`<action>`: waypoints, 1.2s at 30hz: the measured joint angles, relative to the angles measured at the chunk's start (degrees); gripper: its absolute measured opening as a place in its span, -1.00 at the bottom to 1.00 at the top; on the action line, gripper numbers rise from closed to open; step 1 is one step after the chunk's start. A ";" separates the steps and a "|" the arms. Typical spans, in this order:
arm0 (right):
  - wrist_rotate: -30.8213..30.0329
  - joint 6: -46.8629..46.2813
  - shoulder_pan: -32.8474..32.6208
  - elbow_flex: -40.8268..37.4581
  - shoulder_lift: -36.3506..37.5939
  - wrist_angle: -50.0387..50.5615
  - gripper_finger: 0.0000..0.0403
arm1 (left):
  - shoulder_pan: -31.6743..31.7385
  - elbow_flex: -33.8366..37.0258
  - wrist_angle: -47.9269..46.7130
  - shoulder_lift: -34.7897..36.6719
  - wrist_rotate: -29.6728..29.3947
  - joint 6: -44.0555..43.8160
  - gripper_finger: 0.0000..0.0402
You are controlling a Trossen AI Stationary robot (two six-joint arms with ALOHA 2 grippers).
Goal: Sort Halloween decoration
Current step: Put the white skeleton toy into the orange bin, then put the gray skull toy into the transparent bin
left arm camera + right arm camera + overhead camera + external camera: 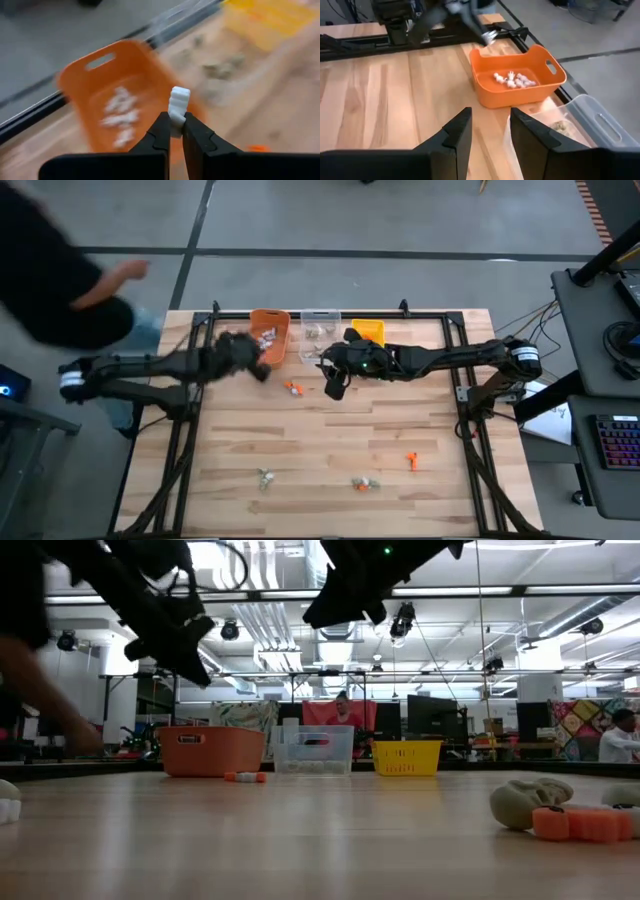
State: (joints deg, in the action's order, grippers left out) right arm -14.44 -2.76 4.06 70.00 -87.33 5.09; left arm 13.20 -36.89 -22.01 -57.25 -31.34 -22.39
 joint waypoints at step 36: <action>-0.06 -6.05 -0.16 -0.02 -1.66 6.60 -0.39 | 24.48 -17.03 -9.57 -25.35 16.89 22.36 -0.41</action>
State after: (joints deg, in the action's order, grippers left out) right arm -14.50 -8.81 3.90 69.97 -88.99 11.69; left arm 37.67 -53.92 -31.58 -82.60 -14.44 -0.03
